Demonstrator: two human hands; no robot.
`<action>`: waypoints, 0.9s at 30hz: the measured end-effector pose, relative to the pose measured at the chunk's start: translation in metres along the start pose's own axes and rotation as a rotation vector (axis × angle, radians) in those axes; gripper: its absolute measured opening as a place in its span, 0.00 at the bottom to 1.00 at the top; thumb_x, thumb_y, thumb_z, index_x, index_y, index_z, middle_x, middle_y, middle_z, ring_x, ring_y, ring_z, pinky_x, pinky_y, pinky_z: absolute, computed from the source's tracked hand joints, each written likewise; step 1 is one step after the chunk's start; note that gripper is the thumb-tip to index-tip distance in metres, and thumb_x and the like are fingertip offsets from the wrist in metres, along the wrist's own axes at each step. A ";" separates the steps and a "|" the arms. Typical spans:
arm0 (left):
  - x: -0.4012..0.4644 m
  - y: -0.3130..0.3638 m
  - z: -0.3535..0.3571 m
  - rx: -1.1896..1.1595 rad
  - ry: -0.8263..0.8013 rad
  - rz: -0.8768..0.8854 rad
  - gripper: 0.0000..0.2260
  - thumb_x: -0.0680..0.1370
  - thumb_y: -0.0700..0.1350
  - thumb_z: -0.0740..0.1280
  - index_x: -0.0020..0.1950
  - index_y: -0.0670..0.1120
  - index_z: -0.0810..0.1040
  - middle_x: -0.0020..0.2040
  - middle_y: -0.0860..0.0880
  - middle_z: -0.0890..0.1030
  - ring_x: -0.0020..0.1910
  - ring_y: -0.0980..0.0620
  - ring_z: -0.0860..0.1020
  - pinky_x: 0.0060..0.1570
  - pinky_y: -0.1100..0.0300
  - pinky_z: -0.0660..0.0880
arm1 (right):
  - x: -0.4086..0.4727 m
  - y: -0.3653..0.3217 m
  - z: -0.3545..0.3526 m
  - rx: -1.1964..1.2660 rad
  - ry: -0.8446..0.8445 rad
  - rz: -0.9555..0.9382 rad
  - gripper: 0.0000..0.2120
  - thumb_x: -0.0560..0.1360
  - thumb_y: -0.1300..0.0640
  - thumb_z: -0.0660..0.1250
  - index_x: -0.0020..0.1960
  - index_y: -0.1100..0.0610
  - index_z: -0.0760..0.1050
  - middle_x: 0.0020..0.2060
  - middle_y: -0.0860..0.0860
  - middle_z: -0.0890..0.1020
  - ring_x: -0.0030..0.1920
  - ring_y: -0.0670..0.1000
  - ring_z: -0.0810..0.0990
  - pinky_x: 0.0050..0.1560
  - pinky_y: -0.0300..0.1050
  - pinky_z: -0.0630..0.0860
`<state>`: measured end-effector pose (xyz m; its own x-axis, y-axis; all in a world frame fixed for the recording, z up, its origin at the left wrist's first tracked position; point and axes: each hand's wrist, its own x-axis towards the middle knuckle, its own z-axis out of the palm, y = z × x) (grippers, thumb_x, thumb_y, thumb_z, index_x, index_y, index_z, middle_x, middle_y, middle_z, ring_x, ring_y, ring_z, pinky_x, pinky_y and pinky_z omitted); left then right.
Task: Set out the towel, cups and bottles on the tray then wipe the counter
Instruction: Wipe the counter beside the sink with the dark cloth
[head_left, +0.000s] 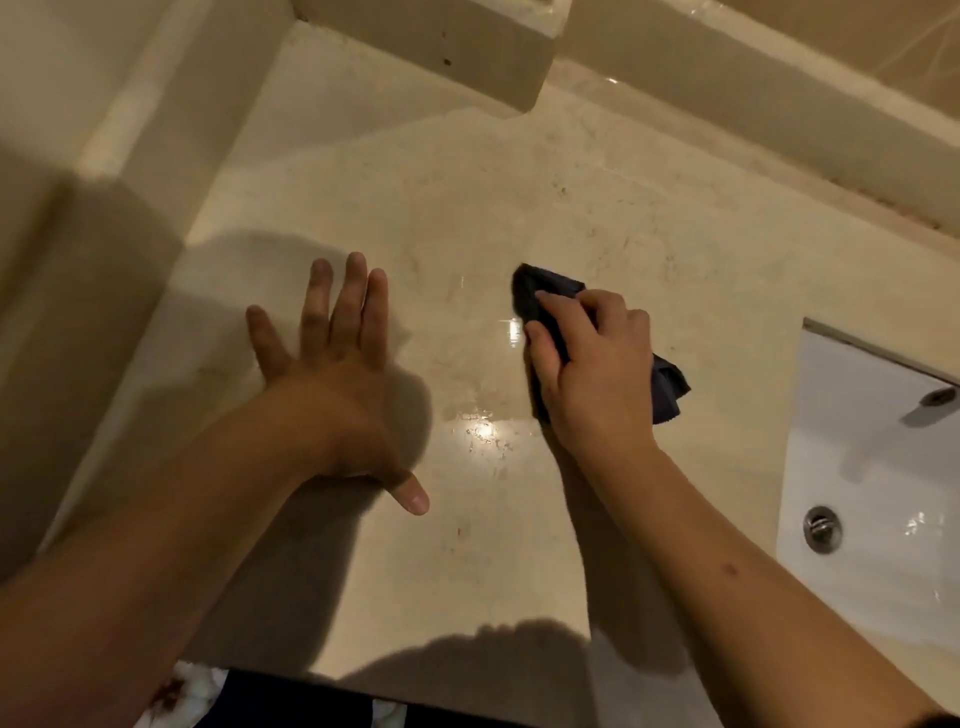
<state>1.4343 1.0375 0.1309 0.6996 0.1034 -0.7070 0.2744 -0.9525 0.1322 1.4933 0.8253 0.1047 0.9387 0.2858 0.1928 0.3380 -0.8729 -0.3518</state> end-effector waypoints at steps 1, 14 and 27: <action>0.000 -0.001 0.000 -0.005 0.000 0.017 0.84 0.36 0.76 0.73 0.64 0.48 0.11 0.64 0.50 0.10 0.65 0.45 0.14 0.65 0.28 0.28 | -0.002 0.022 -0.009 -0.010 0.013 0.066 0.13 0.79 0.54 0.69 0.62 0.57 0.81 0.55 0.62 0.79 0.51 0.64 0.74 0.52 0.55 0.72; -0.027 0.004 0.024 0.077 0.137 0.036 0.75 0.49 0.82 0.65 0.58 0.41 0.09 0.72 0.43 0.20 0.74 0.35 0.26 0.70 0.28 0.44 | -0.002 -0.039 -0.053 0.287 0.130 0.336 0.12 0.83 0.55 0.59 0.60 0.58 0.78 0.48 0.46 0.75 0.46 0.37 0.71 0.50 0.26 0.65; -0.043 0.011 0.070 -0.015 0.242 0.022 0.81 0.35 0.87 0.46 0.74 0.42 0.21 0.75 0.43 0.22 0.73 0.39 0.23 0.66 0.30 0.29 | -0.060 -0.032 -0.011 0.179 -0.145 -0.010 0.16 0.80 0.57 0.67 0.66 0.60 0.78 0.50 0.57 0.77 0.49 0.55 0.76 0.48 0.47 0.75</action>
<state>1.3616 1.0024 0.1142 0.8425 0.1503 -0.5174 0.2662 -0.9510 0.1571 1.4251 0.8319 0.1142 0.9307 0.3595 0.0680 0.3422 -0.7894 -0.5097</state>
